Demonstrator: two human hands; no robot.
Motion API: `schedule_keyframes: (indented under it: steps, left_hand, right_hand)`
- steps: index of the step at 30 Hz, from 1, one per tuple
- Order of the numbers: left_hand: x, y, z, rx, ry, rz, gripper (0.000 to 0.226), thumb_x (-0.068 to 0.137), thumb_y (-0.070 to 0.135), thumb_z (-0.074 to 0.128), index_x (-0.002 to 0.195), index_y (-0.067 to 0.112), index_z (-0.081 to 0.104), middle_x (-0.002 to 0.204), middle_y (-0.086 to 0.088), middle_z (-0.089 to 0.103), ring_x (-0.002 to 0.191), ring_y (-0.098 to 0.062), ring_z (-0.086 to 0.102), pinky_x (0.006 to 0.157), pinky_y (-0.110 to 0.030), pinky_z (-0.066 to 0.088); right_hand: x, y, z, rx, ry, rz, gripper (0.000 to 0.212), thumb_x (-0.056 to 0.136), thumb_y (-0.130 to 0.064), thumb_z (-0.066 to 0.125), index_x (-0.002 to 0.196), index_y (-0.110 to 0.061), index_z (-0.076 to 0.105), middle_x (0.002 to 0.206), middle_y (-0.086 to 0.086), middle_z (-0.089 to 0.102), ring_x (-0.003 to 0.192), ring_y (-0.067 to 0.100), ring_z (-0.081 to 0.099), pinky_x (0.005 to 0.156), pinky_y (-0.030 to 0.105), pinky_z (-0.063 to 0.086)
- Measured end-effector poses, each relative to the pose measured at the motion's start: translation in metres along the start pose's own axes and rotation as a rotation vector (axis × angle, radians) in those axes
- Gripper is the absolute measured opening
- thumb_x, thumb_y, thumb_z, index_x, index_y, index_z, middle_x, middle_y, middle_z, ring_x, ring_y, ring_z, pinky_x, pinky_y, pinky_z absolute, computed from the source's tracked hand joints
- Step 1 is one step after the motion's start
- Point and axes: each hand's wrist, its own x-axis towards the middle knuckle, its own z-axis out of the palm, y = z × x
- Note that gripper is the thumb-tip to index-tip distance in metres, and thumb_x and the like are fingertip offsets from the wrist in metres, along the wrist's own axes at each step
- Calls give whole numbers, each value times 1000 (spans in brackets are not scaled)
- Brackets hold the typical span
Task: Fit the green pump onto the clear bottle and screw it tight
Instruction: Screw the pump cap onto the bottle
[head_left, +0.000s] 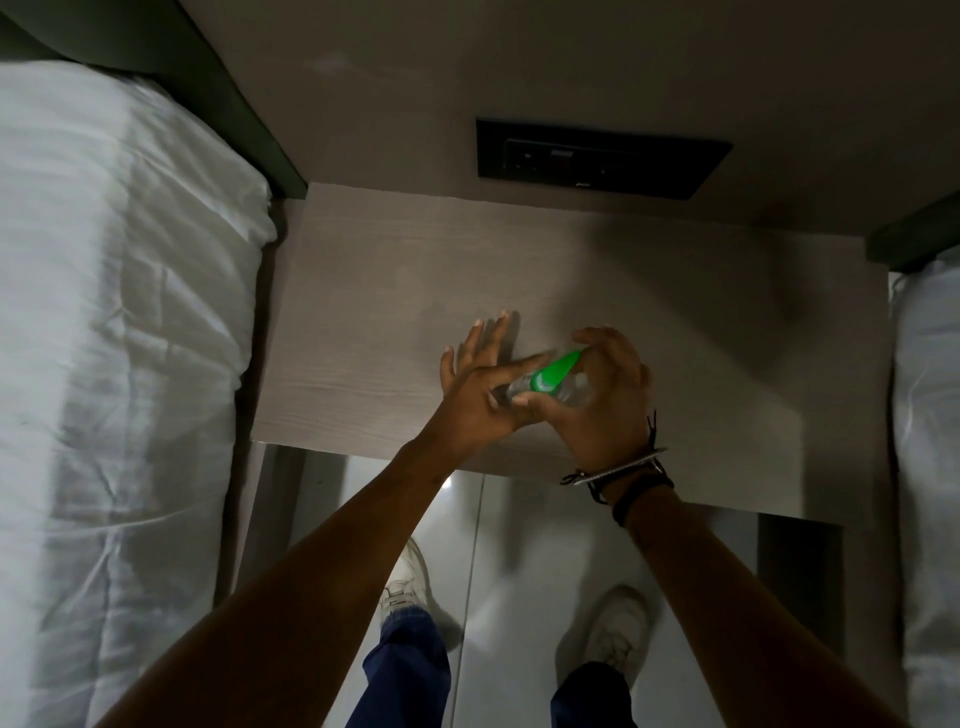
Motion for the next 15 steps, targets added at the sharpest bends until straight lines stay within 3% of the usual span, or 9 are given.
schedule_keyframes:
  steps: [3,4,7,11,13,15]
  left_hand:
    - [-1,0,-1,-20,-24,11,60,73,54,68,129,46,48,161,-2,8,146,-26,-5,112,-54,-7]
    - [-2,0,-2,-25,-35,7,61,73,54,69,129,46,48,161,-2,6,146,-25,-6,112,-53,-8]
    - [-1,1,-1,-47,-43,2,62,71,52,72,129,47,47,161,-1,5,146,-25,-8,111,-52,-9]
    - [-1,2,-2,-33,-28,-9,63,71,50,74,128,46,48,160,1,8,146,-22,-6,112,-53,-7]
    - [-1,1,-3,-43,-33,-8,62,71,52,72,128,47,48,161,2,8,146,-22,-6,112,-53,-7]
    - [-2,2,-3,-36,-47,-6,63,72,54,71,129,48,46,161,1,7,146,-22,-7,113,-54,-7]
  right_hand:
    - [-5,7,-1,89,-82,20,75,52,-34,91,116,-11,60,147,15,40,136,32,37,109,57,35]
    - [-5,10,-2,105,-120,-6,71,58,-29,90,119,-11,60,149,17,38,138,35,34,110,59,32]
    - [-5,14,-3,95,-144,-50,37,68,-14,83,102,-8,70,145,15,46,137,41,32,107,65,31]
    - [-9,6,-1,-5,-57,-96,24,65,-16,80,85,-7,72,134,9,58,134,39,37,102,58,35]
    - [-14,5,-1,-30,-34,-82,29,65,-20,81,90,-9,72,137,9,56,135,38,37,102,59,35]
    - [-15,4,-8,-6,-30,-50,56,61,-30,87,110,-13,66,146,13,45,137,37,34,107,57,32]
